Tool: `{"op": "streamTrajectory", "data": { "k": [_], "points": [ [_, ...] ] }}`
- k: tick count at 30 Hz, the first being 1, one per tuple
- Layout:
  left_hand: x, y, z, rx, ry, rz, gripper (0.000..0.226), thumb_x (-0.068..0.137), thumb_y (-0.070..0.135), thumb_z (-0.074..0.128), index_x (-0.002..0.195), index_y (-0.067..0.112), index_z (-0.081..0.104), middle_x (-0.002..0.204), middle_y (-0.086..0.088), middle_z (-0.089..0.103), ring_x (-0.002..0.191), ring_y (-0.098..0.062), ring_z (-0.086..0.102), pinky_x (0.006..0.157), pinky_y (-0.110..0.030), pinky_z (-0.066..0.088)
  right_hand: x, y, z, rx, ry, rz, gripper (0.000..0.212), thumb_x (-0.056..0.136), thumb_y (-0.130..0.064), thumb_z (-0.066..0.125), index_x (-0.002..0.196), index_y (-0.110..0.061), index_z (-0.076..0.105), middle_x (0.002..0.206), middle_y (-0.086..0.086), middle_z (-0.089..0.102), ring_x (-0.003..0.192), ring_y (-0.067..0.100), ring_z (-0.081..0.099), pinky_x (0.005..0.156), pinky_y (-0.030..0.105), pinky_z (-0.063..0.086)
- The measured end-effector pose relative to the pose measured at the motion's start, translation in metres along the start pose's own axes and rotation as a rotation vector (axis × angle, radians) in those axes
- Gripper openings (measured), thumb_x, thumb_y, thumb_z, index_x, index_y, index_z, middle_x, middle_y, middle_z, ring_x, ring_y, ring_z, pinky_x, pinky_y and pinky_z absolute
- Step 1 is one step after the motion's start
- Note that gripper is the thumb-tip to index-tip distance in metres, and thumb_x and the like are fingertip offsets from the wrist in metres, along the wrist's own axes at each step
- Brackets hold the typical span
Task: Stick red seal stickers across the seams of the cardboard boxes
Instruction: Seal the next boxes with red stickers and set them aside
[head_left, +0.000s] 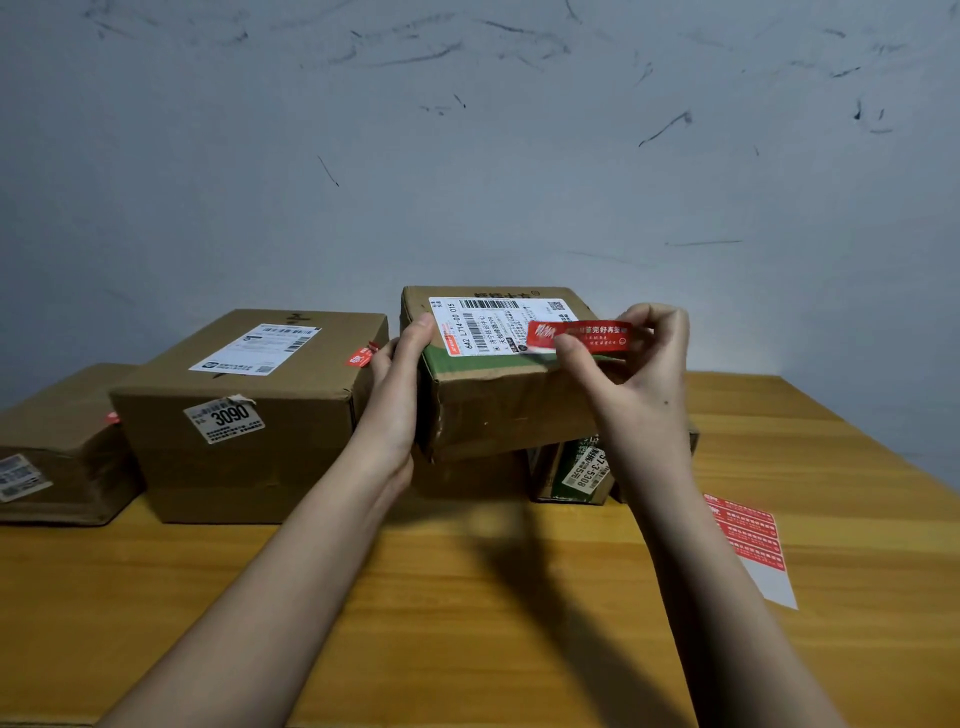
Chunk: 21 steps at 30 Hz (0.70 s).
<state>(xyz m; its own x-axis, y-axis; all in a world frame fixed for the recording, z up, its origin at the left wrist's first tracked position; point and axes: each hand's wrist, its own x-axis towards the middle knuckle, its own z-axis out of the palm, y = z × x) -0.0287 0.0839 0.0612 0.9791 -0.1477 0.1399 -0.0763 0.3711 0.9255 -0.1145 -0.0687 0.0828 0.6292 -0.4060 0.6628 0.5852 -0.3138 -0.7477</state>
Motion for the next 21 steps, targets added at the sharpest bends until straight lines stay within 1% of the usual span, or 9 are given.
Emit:
{"op": "streamTrajectory", "data": {
  "k": [2,5,7,9,11,13,17,19,21],
  "points": [
    [-0.002,0.002,0.0,-0.007,-0.005,-0.014,0.084,0.06,0.072,0.063,0.129,0.024,0.055,0.114,-0.004,0.07,0.104,-0.02,0.067,0.083,-0.039,0.056,-0.001,0.003,-0.003,0.075,0.037,-0.022,0.029,0.083,-0.026,0.067,0.095,-0.029,0.04,0.092,-0.006,0.052,0.085,0.007,0.057,0.077,0.023,0.046],
    [-0.003,0.004,-0.001,-0.029,-0.027,-0.022,0.056,0.081,0.062,0.055,0.121,0.023,0.063,0.111,-0.003,0.071,0.101,-0.019,0.068,0.083,-0.037,0.055,0.001,0.007,-0.009,0.1,0.094,-0.059,0.022,0.086,-0.027,0.06,0.097,-0.028,0.041,0.095,0.001,0.052,0.088,0.011,0.055,0.075,0.024,0.045],
    [-0.005,0.006,-0.001,-0.043,-0.048,-0.032,0.049,0.087,0.058,0.05,0.119,0.024,0.065,0.11,-0.003,0.072,0.101,-0.019,0.068,0.08,-0.035,0.055,0.002,0.008,-0.012,0.117,0.126,-0.071,0.021,0.087,-0.022,0.058,0.098,-0.027,0.04,0.097,0.007,0.053,0.089,0.014,0.056,0.071,0.019,0.045],
    [-0.007,0.007,0.0,-0.049,-0.059,-0.04,0.047,0.088,0.057,0.049,0.119,0.025,0.065,0.11,-0.004,0.072,0.101,-0.02,0.068,0.077,-0.034,0.055,0.003,0.008,-0.014,0.114,0.15,-0.098,0.022,0.09,-0.015,0.057,0.097,-0.026,0.039,0.098,0.008,0.051,0.089,0.014,0.055,0.068,0.015,0.045],
    [-0.008,0.007,0.0,-0.055,-0.068,-0.055,0.048,0.088,0.057,0.049,0.119,0.025,0.065,0.109,-0.004,0.072,0.1,-0.02,0.069,0.074,-0.033,0.055,0.004,0.007,-0.015,0.107,0.153,-0.124,0.025,0.093,-0.006,0.056,0.096,-0.025,0.039,0.095,0.0,0.052,0.088,0.008,0.055,0.069,0.014,0.044],
    [-0.01,0.009,0.001,-0.065,-0.076,-0.075,0.049,0.089,0.058,0.048,0.119,0.024,0.066,0.107,-0.005,0.072,0.097,-0.02,0.07,0.07,-0.032,0.056,0.005,0.009,-0.017,0.098,0.139,-0.142,0.026,0.094,-0.003,0.054,0.097,-0.024,0.04,0.093,-0.009,0.053,0.088,0.002,0.056,0.075,0.019,0.044],
    [-0.014,0.012,-0.002,-0.061,-0.088,-0.114,0.051,0.087,0.062,0.048,0.115,0.026,0.068,0.107,-0.005,0.073,0.098,-0.022,0.07,0.076,-0.035,0.055,0.004,0.015,-0.019,0.061,0.095,-0.168,0.024,0.089,-0.019,0.056,0.103,-0.029,0.039,0.11,-0.01,0.056,0.107,0.008,0.056,0.09,0.033,0.044],
    [-0.016,0.013,-0.005,-0.066,-0.079,-0.135,0.051,0.084,0.064,0.049,0.113,0.027,0.07,0.108,-0.005,0.072,0.101,-0.024,0.068,0.082,-0.041,0.055,0.004,0.017,-0.019,0.038,0.066,-0.186,0.029,0.085,-0.028,0.057,0.107,-0.028,0.038,0.122,-0.006,0.054,0.117,0.01,0.054,0.096,0.03,0.043],
    [-0.018,0.014,-0.007,-0.073,-0.078,-0.158,0.05,0.084,0.065,0.05,0.111,0.028,0.071,0.108,-0.006,0.072,0.101,-0.025,0.068,0.087,-0.045,0.054,0.002,0.018,-0.015,0.065,0.031,-0.194,0.036,0.083,-0.028,0.058,0.11,-0.026,0.036,0.132,-0.001,0.05,0.121,0.009,0.053,0.098,0.026,0.042]
  ]
}}
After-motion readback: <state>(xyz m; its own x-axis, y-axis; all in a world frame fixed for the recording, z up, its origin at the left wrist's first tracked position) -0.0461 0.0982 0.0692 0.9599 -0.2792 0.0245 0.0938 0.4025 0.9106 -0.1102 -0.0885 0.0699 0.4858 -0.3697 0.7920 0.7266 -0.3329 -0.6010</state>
